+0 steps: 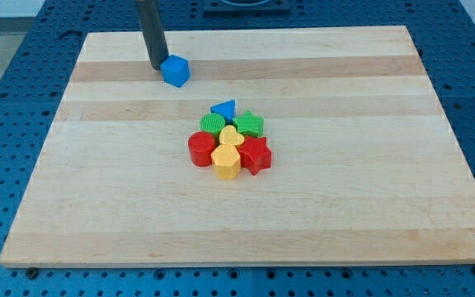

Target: Push the blue cube closer to the green star

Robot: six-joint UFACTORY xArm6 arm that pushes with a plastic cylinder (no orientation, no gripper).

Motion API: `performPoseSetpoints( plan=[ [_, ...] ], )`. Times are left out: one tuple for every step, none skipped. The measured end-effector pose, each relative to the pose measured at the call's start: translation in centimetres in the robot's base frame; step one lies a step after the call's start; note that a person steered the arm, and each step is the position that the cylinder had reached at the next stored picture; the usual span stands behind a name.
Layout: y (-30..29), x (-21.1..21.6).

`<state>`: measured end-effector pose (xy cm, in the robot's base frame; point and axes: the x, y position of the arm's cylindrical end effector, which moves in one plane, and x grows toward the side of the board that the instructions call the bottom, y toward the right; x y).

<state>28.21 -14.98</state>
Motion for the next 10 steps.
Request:
performPoseSetpoints(
  plan=[
    [0.0, 0.0],
    [1.3, 0.2],
    [2.7, 3.4],
    [2.9, 6.2],
    [5.0, 6.8],
    [7.7, 6.1],
    [10.1, 5.7],
    [13.3, 5.7],
    [15.5, 5.7],
    [17.8, 5.8]
  ],
)
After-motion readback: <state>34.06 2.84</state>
